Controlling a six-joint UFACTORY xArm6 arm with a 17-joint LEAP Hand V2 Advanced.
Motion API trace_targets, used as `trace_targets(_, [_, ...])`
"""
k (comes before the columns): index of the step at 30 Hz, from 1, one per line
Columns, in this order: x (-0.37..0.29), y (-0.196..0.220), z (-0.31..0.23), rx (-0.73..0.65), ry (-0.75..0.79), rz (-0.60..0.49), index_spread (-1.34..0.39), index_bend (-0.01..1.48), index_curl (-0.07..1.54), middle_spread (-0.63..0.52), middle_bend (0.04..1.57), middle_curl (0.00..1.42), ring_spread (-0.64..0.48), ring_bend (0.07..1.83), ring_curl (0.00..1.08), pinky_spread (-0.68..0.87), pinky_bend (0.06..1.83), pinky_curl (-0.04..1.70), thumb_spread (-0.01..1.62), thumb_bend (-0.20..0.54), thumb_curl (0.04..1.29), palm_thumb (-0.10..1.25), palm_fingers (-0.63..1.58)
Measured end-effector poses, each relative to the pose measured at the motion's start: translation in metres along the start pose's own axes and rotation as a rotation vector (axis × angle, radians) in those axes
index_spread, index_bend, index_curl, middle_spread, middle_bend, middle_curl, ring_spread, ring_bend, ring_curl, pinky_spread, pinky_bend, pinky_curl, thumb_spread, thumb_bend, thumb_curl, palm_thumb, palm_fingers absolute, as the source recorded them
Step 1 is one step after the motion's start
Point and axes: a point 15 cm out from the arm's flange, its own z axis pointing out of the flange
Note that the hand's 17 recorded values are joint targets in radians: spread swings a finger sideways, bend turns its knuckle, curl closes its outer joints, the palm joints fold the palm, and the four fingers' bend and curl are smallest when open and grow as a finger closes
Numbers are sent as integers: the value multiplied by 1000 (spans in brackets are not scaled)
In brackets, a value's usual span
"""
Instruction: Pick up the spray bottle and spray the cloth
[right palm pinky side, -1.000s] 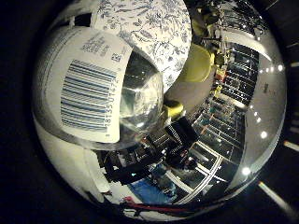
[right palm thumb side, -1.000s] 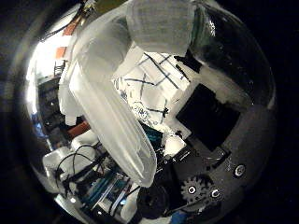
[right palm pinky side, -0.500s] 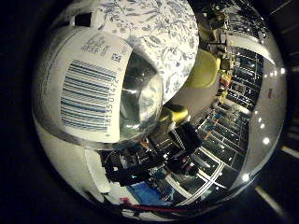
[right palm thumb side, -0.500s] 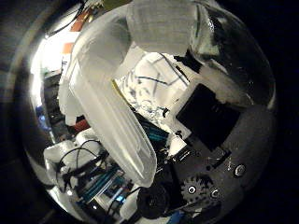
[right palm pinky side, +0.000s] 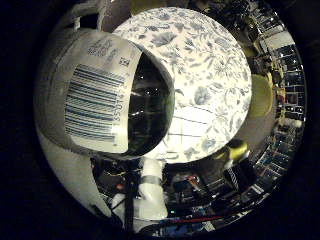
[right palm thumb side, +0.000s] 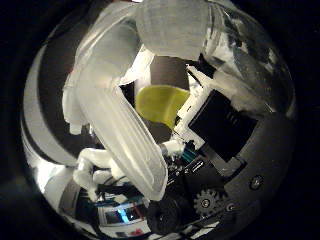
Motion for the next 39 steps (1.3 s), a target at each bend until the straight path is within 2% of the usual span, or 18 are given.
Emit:
trace_targets(5, [-31,-32,3,117,-183,-58,-273,1025,970,-104,1375,689,-232,1319,837,-202,1059,1340,1065,-12,561,1142,1110])
trace_targets(11, [-14,-27,64,174,-383,5,-272,1024,965,-103,1380,686,-232,1317,834,-198,1065,1339,1062,-10,574,1152,1115])
trace_targets(21, [21,-66,119,336,-558,34,-271,1026,962,-101,1386,678,-232,1319,831,-193,1066,1337,1049,-11,595,1153,1114])
trace_targets(32, [76,-73,180,365,-611,92,-270,1027,960,-101,1388,673,-229,1324,825,-190,1066,1336,1049,-11,618,1153,1115])
trace_targets(39, [88,-78,194,358,-611,80,-270,1027,959,-101,1390,671,-227,1328,820,-189,1066,1336,1052,-11,628,1146,1115])
